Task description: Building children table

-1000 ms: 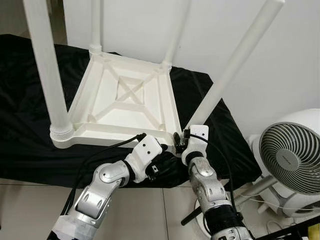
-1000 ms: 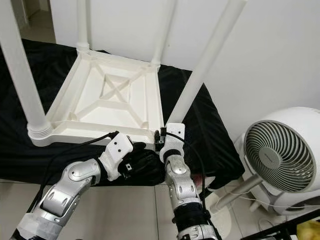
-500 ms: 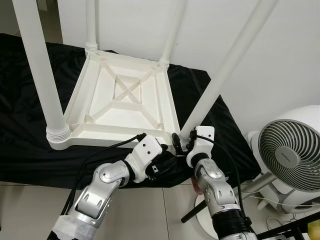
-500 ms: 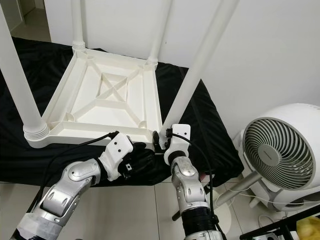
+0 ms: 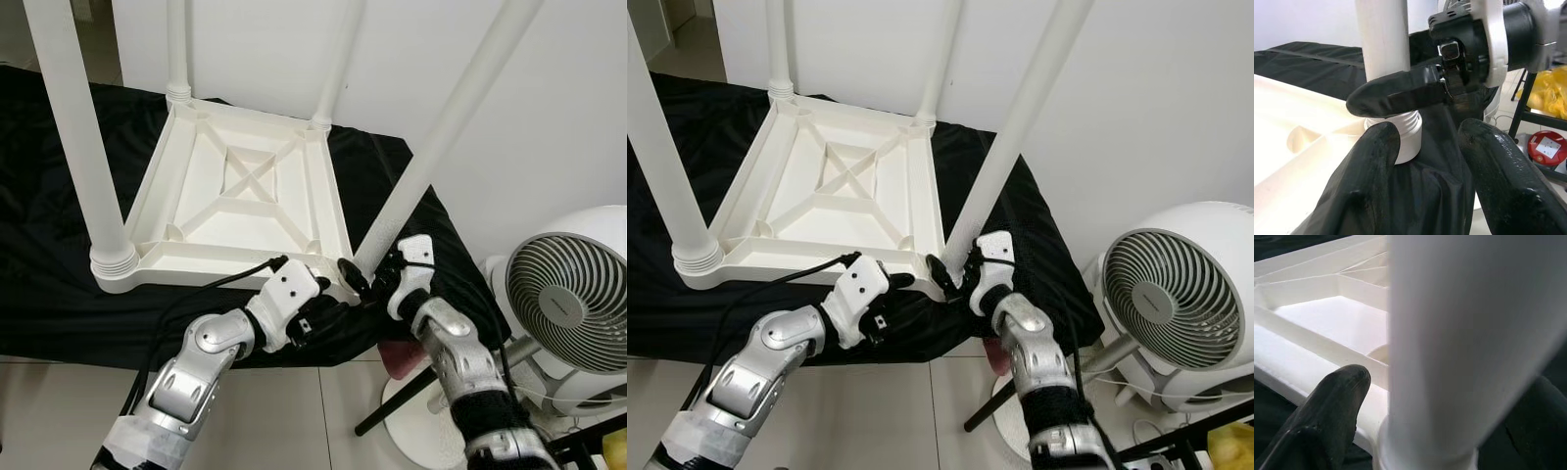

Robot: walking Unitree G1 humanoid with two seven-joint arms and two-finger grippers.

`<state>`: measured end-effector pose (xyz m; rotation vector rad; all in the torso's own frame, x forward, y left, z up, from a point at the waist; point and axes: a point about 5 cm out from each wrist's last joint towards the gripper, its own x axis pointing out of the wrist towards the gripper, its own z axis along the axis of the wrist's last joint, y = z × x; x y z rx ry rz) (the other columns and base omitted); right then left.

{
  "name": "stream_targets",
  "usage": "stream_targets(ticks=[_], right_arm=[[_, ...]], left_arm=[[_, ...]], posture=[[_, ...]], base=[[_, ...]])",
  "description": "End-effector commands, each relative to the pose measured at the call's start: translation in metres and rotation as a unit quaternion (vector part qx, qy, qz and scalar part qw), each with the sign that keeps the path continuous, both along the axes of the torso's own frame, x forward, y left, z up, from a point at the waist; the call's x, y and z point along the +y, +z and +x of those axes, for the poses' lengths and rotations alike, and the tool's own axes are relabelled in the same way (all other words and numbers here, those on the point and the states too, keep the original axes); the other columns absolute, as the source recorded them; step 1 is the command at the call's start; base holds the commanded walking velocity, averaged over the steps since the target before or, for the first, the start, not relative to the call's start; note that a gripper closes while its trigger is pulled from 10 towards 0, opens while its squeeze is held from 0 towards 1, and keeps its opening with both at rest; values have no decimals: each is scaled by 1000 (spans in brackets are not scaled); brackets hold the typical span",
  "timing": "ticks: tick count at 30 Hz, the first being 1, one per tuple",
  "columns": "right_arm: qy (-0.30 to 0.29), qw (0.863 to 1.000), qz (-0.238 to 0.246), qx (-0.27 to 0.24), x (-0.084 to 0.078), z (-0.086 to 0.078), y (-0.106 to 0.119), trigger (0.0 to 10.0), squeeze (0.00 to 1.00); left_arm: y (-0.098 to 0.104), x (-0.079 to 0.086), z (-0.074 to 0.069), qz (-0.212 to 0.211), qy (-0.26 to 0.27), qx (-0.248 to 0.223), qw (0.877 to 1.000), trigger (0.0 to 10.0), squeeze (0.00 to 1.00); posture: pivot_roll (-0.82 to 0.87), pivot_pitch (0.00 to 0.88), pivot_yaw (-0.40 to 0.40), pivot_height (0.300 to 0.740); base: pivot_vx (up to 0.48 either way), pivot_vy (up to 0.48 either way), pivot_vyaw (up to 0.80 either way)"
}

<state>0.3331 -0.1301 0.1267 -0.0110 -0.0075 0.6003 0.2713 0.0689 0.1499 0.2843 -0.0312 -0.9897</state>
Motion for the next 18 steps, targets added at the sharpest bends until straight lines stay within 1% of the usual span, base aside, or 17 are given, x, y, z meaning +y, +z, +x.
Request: stream_targets(ticks=[1, 3, 5, 6, 8, 9, 10, 18], right_arm=[[17, 999, -23, 14, 1, 1, -10, 10000, 0], [34, 998, -41, 16, 6, 5, -14, 10000, 0], [40, 998, -47, 14, 7, 6, -15, 10000, 0], [50, 997, -60, 13, 9, 10, -16, 7765, 0], [50, 997, -60, 13, 9, 10, -16, 7765, 0], [61, 996, -63, 15, 11, 10, -17, 3412, 0], [69, 995, -64, 18, 12, 10, -19, 0, 0], [83, 994, -71, 25, 9, 7, -27, 0, 0]], left_arm=[[-1, -5, 1, 1, -7, 1, 1000, 10000, 0], [0, -6, 1, 1, -11, 0, 1000, 10000, 0], [0, -7, 1, 0, -13, -1, 1000, 10000, 0], [1, -7, 1, 1, -15, -1, 1000, 10000, 0], [1, -7, 1, 1, -15, -1, 1000, 10000, 0], [1, -7, 2, 1, -17, 0, 1000, 10000, 0], [-1, -7, 1, 3, -19, 2, 1000, 10000, 0], [-6, -8, -2, 10, -28, 11, 999, 10000, 0]], posture=[[126, 0, -177, 740], [129, 0, -174, 740], [129, 0, -174, 740], [129, 0, -170, 740], [129, 0, -170, 740], [131, 0, -170, 740], [133, 0, -170, 740], [136, 0, -176, 740]], base=[[0, 0, 0], [0, 0, 0], [0, 0, 0], [0, 0, 0], [0, 0, 0], [0, 0, 0], [0, 0, 0], [0, 0, 0]])
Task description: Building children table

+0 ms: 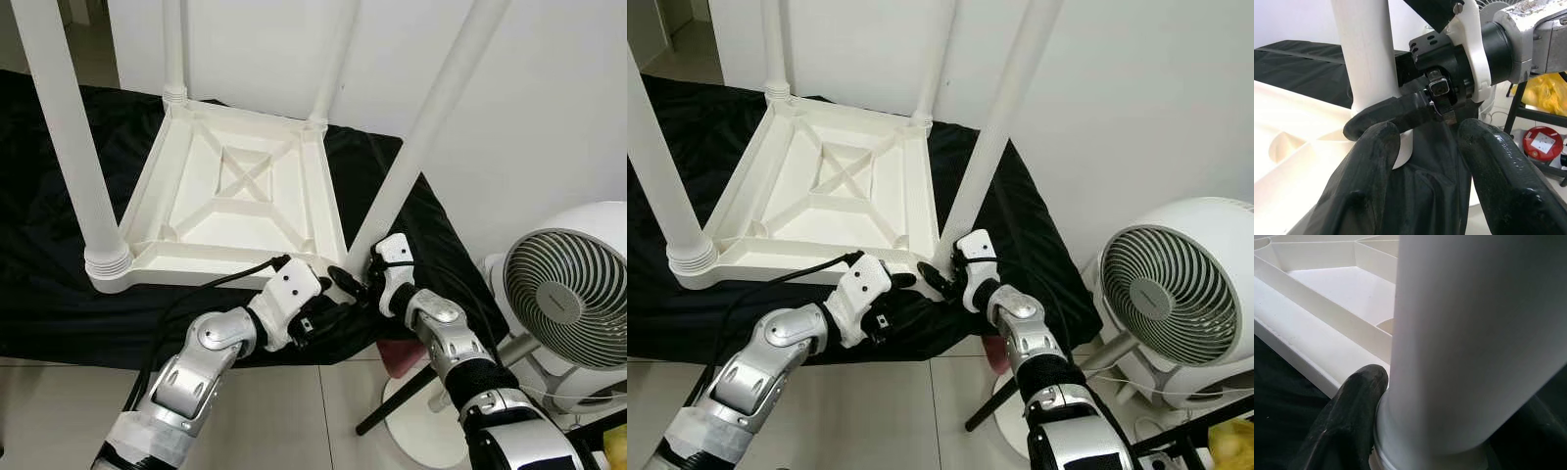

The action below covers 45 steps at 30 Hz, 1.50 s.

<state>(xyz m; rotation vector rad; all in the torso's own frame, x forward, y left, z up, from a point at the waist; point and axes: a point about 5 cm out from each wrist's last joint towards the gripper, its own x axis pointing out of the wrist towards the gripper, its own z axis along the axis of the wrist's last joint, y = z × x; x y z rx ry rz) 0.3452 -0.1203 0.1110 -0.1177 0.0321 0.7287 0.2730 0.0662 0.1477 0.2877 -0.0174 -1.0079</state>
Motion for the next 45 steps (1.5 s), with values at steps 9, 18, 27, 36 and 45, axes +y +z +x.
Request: stream_targets(ticks=[9, 18, 27, 36, 45], right_arm=[[-17, 999, 30, 32, -5, -8, -16, 10000, 0], [-146, 984, 85, 54, 6, -10, -20, 10000, 0], [-355, 926, 107, 69, 4, -23, -28, 10000, 0], [-338, 929, 145, 43, 11, -29, -10, 10000, 1000], [-254, 956, 145, 17, -5, -25, 4, 10000, 1000]], left_arm=[[-7, -7, -5, 8, -25, 9, 1000, 10000, 0], [-9, -9, -7, 5, -24, 17, 1000, 10000, 0], [-11, -9, -11, 2, -24, 23, 999, 10000, 0], [-11, -8, -12, 2, -22, 21, 1000, 10000, 0], [-7, 2, -9, 2, -5, 14, 1000, 10000, 0]], posture=[[128, 0, -182, 740], [122, 0, -184, 740], [127, 0, -192, 740], [122, 0, -196, 740], [122, 12, -199, 740]], base=[[0, 0, 0], [0, 0, 0], [0, 0, 0], [0, 0, 0], [0, 0, 0]])
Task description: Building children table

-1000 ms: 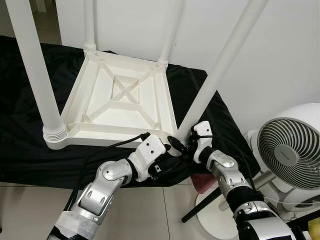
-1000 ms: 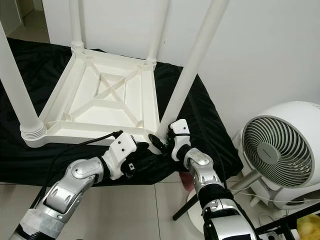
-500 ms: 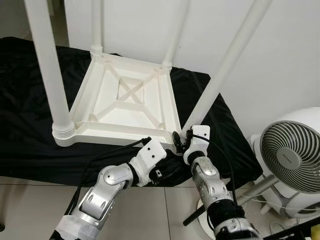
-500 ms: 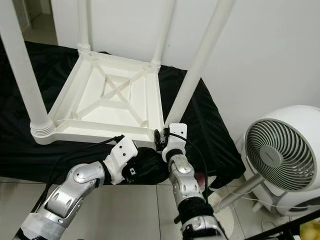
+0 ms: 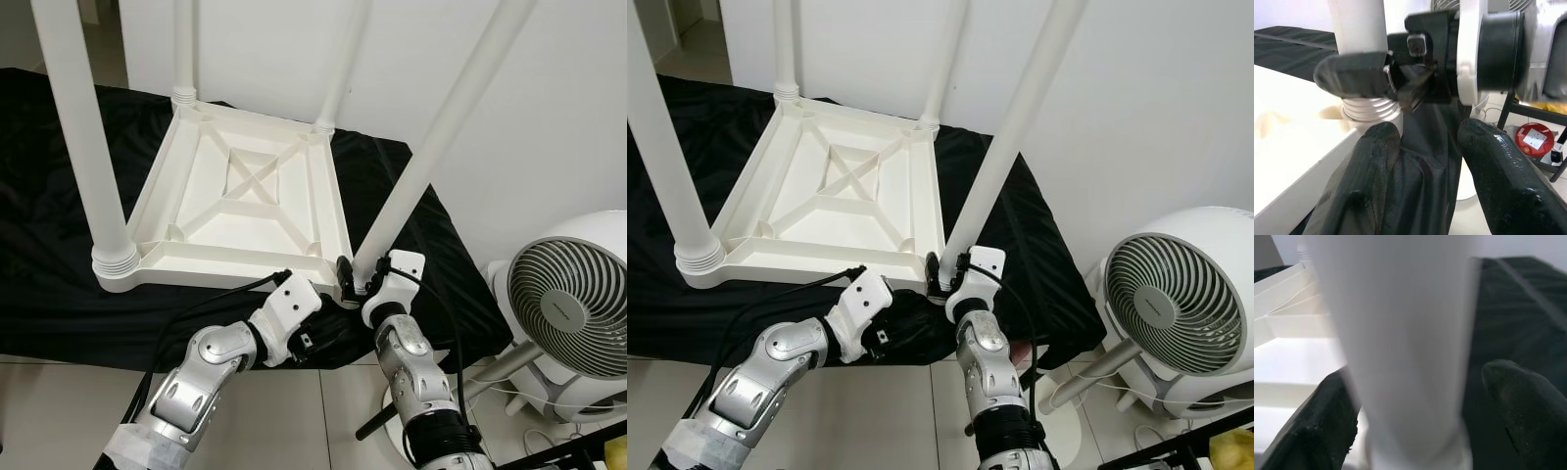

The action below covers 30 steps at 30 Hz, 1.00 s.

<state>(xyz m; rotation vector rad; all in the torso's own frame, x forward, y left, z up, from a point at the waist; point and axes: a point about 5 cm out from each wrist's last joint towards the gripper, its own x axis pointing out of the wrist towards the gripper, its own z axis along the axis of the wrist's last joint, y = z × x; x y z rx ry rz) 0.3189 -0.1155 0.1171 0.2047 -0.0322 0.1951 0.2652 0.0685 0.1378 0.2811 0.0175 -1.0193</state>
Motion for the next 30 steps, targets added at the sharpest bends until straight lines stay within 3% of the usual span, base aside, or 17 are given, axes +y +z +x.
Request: stream_targets(ticks=[1, 4, 5, 6, 9, 15, 21, 22, 24, 25, 26, 27, 30], right_arm=[[11, 1000, -12, 8, -10, 2, -2, 10000, 1000], [39, 999, -31, 12, -14, 3, -3, 10000, 1000], [86, 995, -55, 10, -19, 5, -3, 10000, 0], [86, 995, -55, 10, -19, 5, -3, 10000, 0], [177, 977, -116, -3, -29, 10, -4, 10000, 0], [198, 972, -129, -12, -26, 14, -2, 10000, 0], [233, 961, -147, -20, -20, 28, 9, 10000, 0], [241, 959, -148, -21, -19, 30, 10, 8941, 0], [247, 957, -148, -22, -18, 31, 10, 8941, 0], [254, 955, -153, -22, -19, 32, 9, 2039, 0], [254, 955, -153, -22, -19, 32, 9, 2039, 0], [259, 953, -158, -16, -20, 32, 7, 0, 0], [264, 951, -163, -11, -21, 32, 4, 0, 0]], left_arm=[[3, -1, -1, -3, -2, -3, 1000, 10000, 0], [3, 0, -1, -3, 0, -4, 1000, 10000, 0], [4, 1, 0, -1, 1, -7, 1000, 10000, 0], [4, 1, 0, -1, 1, -7, 1000, 10000, 0], [8, 0, 2, 8, 2, -25, 1000, 10000, 0], [9, 0, 2, 14, 0, -30, 999, 10000, 0], [12, 1, 4, 16, 0, -37, 999, 10000, 0], [13, 1, 4, 18, 1, -39, 999, 10000, 0], [13, 1, 4, 19, 2, -41, 999, 10000, 0], [13, 1, 4, 19, 2, -42, 999, 10000, 0], [13, 1, 4, 19, 2, -42, 999, 10000, 0], [13, 1, 4, 18, 2, -42, 999, 10000, 0], [13, 1, 4, 17, 3, -42, 999, 10000, 0]], posture=[[122, 12, -199, 740], [122, 12, -199, 740], [119, 14, -199, 740], [119, 14, -199, 740], [119, 9, -198, 740], [121, 2, -195, 740], [130, 0, -196, 740], [135, 0, -198, 740], [136, 0, -199, 740], [137, 0, -200, 740], [137, 0, -200, 740], [138, 0, -202, 740], [138, 0, -202, 740]], base=[[0, 0, 0], [0, 0, 0], [0, 0, 0], [0, 0, 0], [0, 0, 0], [0, 0, 0], [0, 0, 0], [0, 0, 0], [0, 0, 0], [0, 0, 0], [0, 0, 0], [0, 0, 0], [0, 0, 0]])
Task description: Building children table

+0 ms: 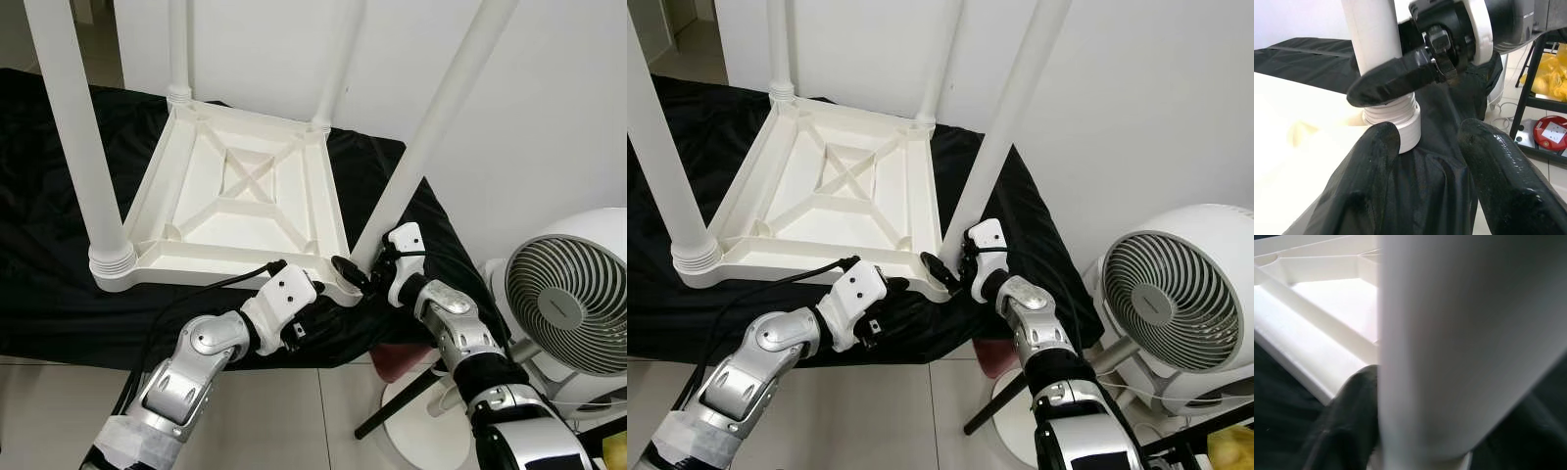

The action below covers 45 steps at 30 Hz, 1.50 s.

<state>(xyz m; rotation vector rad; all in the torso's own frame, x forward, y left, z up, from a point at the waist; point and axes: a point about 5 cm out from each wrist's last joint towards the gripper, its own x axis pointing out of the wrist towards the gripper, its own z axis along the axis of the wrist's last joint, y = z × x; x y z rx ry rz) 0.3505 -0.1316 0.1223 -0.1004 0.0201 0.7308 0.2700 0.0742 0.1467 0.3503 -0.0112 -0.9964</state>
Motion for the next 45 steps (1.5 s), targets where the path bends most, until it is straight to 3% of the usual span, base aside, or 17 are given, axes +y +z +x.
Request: stream_targets(ticks=[1, 10, 11, 12, 13, 22, 24, 25, 29, 33, 34, 37, 42, 43, 44, 45], right_arm=[[1, 1000, -12, 9, -7, -1, -6, 0, 0], [2, 999, 11, 34, -14, -9, -20, 0, 0], [-11, 999, 12, 31, -16, -9, -20, 2078, 0], [-11, 999, 12, 31, -16, -9, -20, 2078, 0], [-23, 999, 16, 33, -17, -9, -21, 10000, 0], [-102, 994, 16, 42, -15, -9, -27, 10000, 0], [-172, 984, 19, 43, -10, -12, -30, 10000, 0], [-172, 984, 19, 43, -10, -12, -30, 10000, 0], [-291, 954, 48, 60, -8, -20, -31, 10000, 0], [-337, 938, 56, 62, -6, -26, -32, 10000, 0], [-370, 925, 63, 61, -5, -31, -32, 10000, 0], [-361, 926, 87, 67, 16, -41, -31, 10000, 0], [-361, 926, 90, 62, 15, -42, -27, 10000, 0], [-364, 925, 95, 55, 12, -41, -23, 10000, 929], [-362, 925, 105, 53, 10, -41, -20, 10000, 1000], [-362, 925, 105, 53, 10, -41, -20, 10000, 1000]], left_arm=[[4, -6, -1, -6, -5, -11, 1000, 10000, 0], [2, -8, -3, -8, -8, -6, 1000, 10000, 0], [2, -8, -3, -7, -8, -6, 1000, 10000, 0], [2, -8, -3, -7, -8, -6, 1000, 10000, 0], [2, -8, -3, -7, -8, -6, 1000, 10000, 0], [0, -8, -5, -7, -9, -4, 1000, 10000, 0], [0, -9, -4, -8, -9, -4, 1000, 10000, 0], [0, -9, -4, -8, -9, -4, 1000, 10000, 0], [-1, -8, -4, -8, -8, -3, 1000, 10000, 0], [-2, -7, -4, -7, -8, -2, 1000, 10000, 0], [-2, -7, -4, -6, -8, -2, 1000, 10000, 0], [-3, -7, -5, -10, -6, 2, 1000, 10000, 0], [-5, -7, -6, -8, -7, 4, 1000, 10000, 0], [-5, -7, -7, -8, -8, 5, 1000, 10000, 0], [-6, -7, -6, -8, -8, 5, 1000, 10000, 0], [-6, -7, -6, -8, -8, 5, 1000, 10000, 0]], posture=[[135, 0, -206, 740], [132, 0, -202, 740], [132, 0, -202, 740], [132, 0, -202, 740], [132, 0, -202, 740], [129, 0, -202, 740], [129, 0, -204, 740], [129, 0, -204, 740], [128, 0, -205, 740], [127, 0, -208, 740], [127, 0, -212, 740], [123, 0, -208, 740], [125, 0, -209, 740], [126, 0, -209, 740], [127, 0, -210, 740], [127, 0, -210, 740]], base=[[0, 0, 0], [0, 0, 0], [0, 0, 0], [0, 0, 0], [0, 0, 0], [0, 0, 0], [0, 0, 0], [0, 0, 0], [0, 0, 0], [0, 0, 0], [0, 0, 0], [0, 0, 0], [0, 0, 0], [0, 0, 0], [0, 0, 0], [0, 0, 0]])
